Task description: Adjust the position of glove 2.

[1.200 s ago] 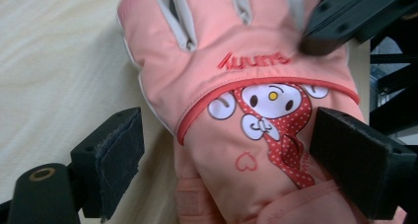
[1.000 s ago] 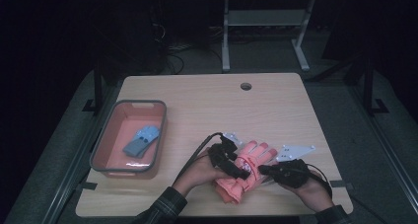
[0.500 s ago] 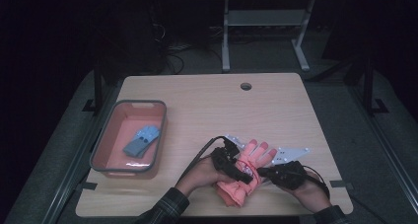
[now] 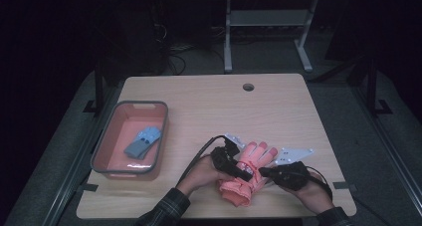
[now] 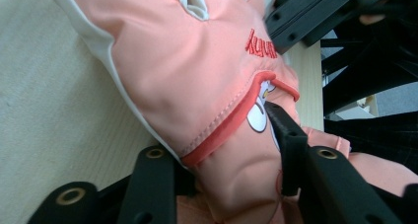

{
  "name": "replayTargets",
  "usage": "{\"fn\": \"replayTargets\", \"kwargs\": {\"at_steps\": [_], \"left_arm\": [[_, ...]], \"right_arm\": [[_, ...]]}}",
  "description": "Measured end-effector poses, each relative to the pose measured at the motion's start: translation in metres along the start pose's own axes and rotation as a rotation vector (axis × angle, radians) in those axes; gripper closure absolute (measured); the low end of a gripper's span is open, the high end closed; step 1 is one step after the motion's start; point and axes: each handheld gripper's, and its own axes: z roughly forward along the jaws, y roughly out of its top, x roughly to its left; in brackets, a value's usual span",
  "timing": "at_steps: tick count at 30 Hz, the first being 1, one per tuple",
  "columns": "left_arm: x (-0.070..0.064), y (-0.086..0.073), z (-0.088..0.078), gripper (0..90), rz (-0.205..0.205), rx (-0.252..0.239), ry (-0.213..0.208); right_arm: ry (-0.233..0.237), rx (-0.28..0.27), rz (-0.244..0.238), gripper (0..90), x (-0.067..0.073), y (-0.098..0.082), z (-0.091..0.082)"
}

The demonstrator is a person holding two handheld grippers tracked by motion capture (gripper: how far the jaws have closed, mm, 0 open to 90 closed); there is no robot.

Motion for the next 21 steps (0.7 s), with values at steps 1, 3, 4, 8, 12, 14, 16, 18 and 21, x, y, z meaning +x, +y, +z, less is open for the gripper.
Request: {"fn": "replayTargets", "kwargs": {"at_steps": [1, 3, 4, 8, 12, 14, 16, 18, 21], "left_arm": [[-0.001, 0.000, -0.001, 64.5, 0.000, -0.004, 0.001], [-0.001, 0.001, -0.003, 65.6, 0.004, 0.000, 0.000], [-0.002, 0.001, -0.004, 65.8, 0.007, 0.002, 0.002], [-0.003, 0.002, -0.020, 66.5, 0.026, 0.002, 0.050], [0.000, 0.000, -0.040, 66.4, 0.025, -0.009, 0.098], [0.001, -0.001, -0.049, 66.4, 0.013, -0.018, 0.126], [0.002, -0.002, -0.056, 66.3, 0.009, -0.032, 0.142], [0.003, -0.002, -0.063, 66.3, 0.000, -0.051, 0.145], [0.003, -0.002, -0.073, 66.1, -0.013, -0.078, 0.166]], "right_arm": [[0.007, -0.018, 0.006, 88.2, -0.001, 0.000, -0.004], [0.008, -0.036, 0.011, 85.1, -0.002, 0.000, -0.010], [0.007, -0.049, 0.011, 83.8, -0.002, 0.000, -0.013], [-0.021, -0.097, 0.036, 81.5, -0.009, -0.003, -0.022], [-0.060, -0.115, 0.061, 75.6, -0.018, -0.008, -0.027], [-0.078, -0.114, 0.071, 71.5, -0.022, -0.010, -0.026], [-0.094, -0.099, 0.081, 63.8, -0.025, -0.013, -0.023], [-0.104, -0.074, 0.092, 54.3, -0.029, -0.016, -0.018], [-0.138, -0.035, 0.103, 42.9, -0.032, -0.021, -0.008]]}}
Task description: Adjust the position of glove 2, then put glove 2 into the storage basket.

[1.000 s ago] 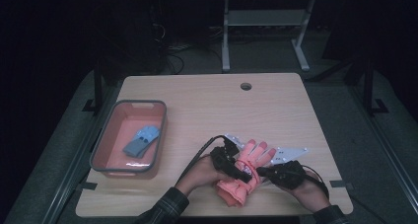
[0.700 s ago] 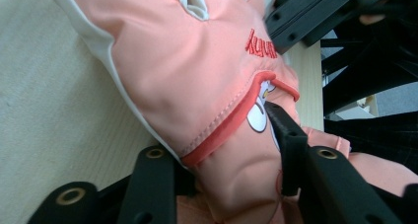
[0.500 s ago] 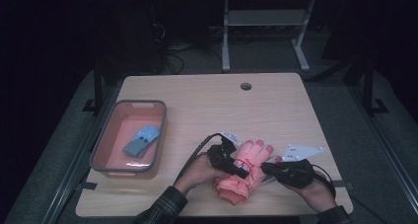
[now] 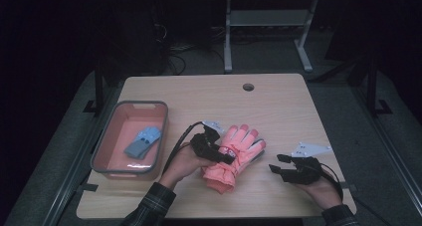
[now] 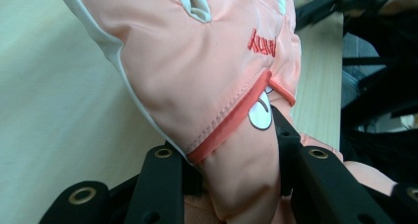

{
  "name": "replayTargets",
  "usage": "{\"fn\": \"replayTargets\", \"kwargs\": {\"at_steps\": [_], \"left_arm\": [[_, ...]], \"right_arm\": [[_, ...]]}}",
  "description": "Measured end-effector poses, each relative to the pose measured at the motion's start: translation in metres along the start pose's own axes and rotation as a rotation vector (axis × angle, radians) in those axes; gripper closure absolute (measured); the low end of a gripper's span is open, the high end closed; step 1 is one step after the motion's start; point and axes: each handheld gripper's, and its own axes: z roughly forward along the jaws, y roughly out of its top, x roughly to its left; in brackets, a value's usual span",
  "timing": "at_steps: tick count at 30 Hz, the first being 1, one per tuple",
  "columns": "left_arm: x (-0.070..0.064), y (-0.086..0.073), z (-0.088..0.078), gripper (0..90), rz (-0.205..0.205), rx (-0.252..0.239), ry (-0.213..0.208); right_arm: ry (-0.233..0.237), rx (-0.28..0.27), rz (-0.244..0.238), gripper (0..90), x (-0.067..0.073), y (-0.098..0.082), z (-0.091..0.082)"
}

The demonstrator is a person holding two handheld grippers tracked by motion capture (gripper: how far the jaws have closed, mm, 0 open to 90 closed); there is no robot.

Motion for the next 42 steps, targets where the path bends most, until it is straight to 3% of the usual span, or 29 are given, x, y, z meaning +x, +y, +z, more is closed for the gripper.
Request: {"fn": "replayTargets", "kwargs": {"at_steps": [4, 11, 22, 30, 42], "left_arm": [[-0.001, 0.003, -0.014, 66.0, -0.011, -0.032, 0.026], [0.001, 0.007, -0.042, 65.8, -0.011, -0.066, 0.075], [0.004, 0.007, -0.081, 65.6, -0.031, -0.107, 0.135], [0.007, 0.002, -0.117, 65.6, -0.052, -0.141, 0.177], [0.014, -0.017, -0.174, 65.3, -0.108, -0.186, 0.288]], "right_arm": [[-0.028, 0.029, 0.008, 34.0, -0.004, -0.003, 0.009], [-0.056, 0.060, 0.028, 26.9, -0.010, -0.005, 0.016], [-0.096, 0.054, 0.068, 19.7, -0.028, -0.011, 0.018], [-0.122, 0.090, 0.074, 15.4, -0.031, -0.015, 0.028], [-0.124, 0.060, 0.052, 10.6, -0.031, -0.019, 0.030]]}}
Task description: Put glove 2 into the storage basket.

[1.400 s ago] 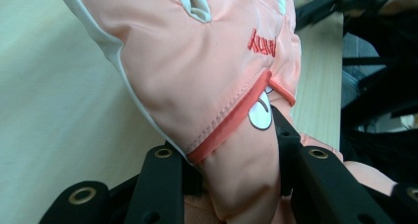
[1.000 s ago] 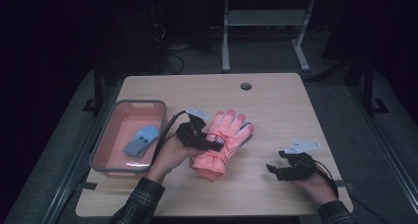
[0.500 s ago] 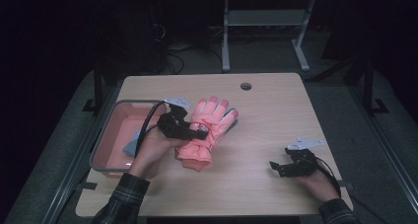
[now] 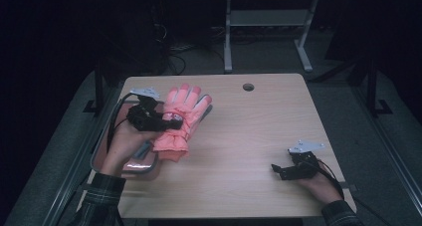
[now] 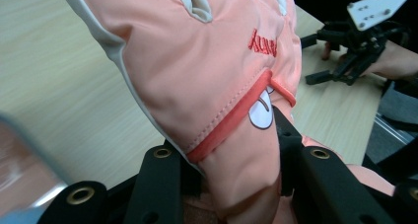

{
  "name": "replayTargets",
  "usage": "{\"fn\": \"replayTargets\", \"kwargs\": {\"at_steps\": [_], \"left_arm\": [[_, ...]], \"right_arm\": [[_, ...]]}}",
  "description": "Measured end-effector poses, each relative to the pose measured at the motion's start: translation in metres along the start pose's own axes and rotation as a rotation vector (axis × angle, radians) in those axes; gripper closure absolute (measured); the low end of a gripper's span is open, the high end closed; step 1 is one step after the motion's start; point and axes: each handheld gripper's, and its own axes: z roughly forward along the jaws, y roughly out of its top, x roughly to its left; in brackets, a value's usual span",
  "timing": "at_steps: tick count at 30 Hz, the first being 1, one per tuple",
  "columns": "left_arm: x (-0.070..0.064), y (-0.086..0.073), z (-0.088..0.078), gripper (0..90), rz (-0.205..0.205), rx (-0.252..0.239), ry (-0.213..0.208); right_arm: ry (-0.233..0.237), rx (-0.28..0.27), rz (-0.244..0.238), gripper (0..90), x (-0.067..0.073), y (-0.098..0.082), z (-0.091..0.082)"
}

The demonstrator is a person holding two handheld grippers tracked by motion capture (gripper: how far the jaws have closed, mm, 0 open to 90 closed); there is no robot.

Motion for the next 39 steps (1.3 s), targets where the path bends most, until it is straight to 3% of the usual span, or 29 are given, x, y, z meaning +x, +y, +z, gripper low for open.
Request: {"fn": "replayTargets", "kwargs": {"at_steps": [10, 20, 27, 39], "left_arm": [[0.027, -0.021, -0.049, 65.3, -0.079, -0.050, 0.097], [0.059, -0.055, -0.069, 64.8, -0.183, -0.065, 0.156], [0.076, -0.075, -0.067, 64.4, -0.244, -0.044, 0.173], [0.096, -0.097, -0.038, 63.2, -0.310, 0.027, 0.170]], "right_arm": [[0.001, 0.000, 0.002, 10.6, 0.000, 0.000, 0.000], [0.001, 0.002, 0.002, 10.7, 0.000, 0.000, 0.000], [0.000, 0.002, 0.002, 10.7, 0.000, 0.000, 0.000], [0.000, 0.003, 0.002, 10.7, 0.000, 0.000, 0.000]]}}
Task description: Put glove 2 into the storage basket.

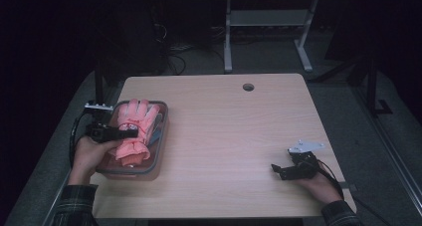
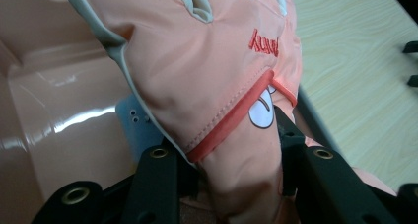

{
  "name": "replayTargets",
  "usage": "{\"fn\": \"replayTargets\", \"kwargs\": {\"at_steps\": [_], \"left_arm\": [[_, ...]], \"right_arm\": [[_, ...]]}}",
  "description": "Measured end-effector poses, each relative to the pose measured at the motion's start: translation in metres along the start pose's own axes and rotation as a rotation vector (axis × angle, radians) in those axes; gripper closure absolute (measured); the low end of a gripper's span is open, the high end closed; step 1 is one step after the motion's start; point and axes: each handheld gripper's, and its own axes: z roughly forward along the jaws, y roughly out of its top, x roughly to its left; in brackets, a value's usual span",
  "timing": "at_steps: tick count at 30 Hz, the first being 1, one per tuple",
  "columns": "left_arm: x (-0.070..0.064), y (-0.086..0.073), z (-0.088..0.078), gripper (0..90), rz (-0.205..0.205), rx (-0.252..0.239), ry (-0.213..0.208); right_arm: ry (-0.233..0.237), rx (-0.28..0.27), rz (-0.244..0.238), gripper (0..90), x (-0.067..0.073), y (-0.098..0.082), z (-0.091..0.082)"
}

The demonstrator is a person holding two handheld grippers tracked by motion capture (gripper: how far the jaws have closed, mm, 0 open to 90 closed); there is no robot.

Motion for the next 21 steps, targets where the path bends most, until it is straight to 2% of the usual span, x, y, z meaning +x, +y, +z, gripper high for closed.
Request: {"fn": "replayTargets", "kwargs": {"at_steps": [2, 7, 11, 13, 15, 17, 21], "left_arm": [[0.003, -0.002, 0.007, 62.9, -0.008, 0.020, 0.006], [0.008, -0.005, 0.014, 61.7, -0.024, 0.025, -0.007], [0.010, -0.007, 0.019, 60.1, -0.022, 0.041, 0.005], [0.013, -0.009, 0.021, 56.8, -0.035, 0.034, 0.011], [0.014, -0.010, 0.020, 52.1, -0.035, 0.029, 0.010], [0.014, -0.009, 0.018, 43.4, -0.033, 0.024, 0.014], [0.011, -0.004, 0.013, 27.7, -0.007, 0.033, 0.051]], "right_arm": [[0.000, 0.000, 0.000, 10.7, 0.000, 0.000, 0.000], [0.000, 0.000, 0.000, 10.8, 0.000, 0.000, 0.000], [-0.001, 0.000, 0.000, 10.8, 0.000, 0.000, 0.000], [-0.001, 0.000, 0.000, 10.8, 0.000, 0.000, 0.000], [-0.001, 0.000, 0.000, 10.8, 0.000, 0.000, 0.000], [-0.001, 0.000, 0.001, 10.8, 0.000, 0.000, 0.000], [-0.001, 0.000, 0.001, 10.8, 0.000, 0.000, 0.000]]}}
